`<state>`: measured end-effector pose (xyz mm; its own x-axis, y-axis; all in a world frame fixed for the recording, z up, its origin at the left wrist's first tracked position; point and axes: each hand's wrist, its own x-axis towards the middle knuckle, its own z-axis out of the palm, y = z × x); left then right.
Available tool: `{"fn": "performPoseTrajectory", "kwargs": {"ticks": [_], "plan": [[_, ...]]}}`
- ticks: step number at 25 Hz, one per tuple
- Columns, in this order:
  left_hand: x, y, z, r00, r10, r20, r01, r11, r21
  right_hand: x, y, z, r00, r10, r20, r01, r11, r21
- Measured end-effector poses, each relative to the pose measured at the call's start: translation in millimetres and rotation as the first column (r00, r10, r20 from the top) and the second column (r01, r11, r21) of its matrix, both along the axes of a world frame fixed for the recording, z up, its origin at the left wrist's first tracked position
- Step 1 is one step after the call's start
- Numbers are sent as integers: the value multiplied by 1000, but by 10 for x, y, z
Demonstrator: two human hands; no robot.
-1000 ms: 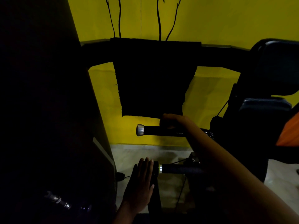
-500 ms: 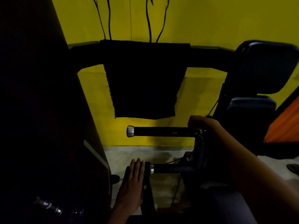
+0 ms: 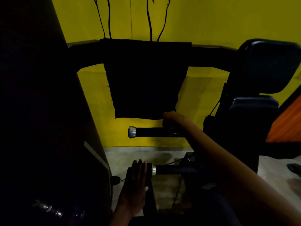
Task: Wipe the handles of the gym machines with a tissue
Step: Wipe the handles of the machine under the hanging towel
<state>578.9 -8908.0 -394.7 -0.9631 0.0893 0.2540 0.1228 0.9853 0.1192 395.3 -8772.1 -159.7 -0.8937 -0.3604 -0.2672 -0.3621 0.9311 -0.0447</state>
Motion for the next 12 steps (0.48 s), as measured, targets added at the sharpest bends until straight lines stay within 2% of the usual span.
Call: {"fn": "performPoseTrajectory", "kwargs": {"ticks": [2,4,7,9,12], "plan": [[-43,18,-23,995,-18,98,21,999,-29,42,-340,-117,993,100,-65,-105,991,-86],[-60,38,-11,989,5,148,4,998,-58,195,-697,-118,987,128,-101,-145,971,-191],[-91,39,-10,993,-15,120,18,1000,-22,307,-966,-219,970,132,-204,-174,964,-202],[-78,40,28,993,-16,117,17,1000,-10,295,-933,-283,947,206,-245,-256,947,-194],[-8,39,71,997,-29,71,29,1000,-7,210,-733,-370,901,305,-309,-396,869,-296]]}}
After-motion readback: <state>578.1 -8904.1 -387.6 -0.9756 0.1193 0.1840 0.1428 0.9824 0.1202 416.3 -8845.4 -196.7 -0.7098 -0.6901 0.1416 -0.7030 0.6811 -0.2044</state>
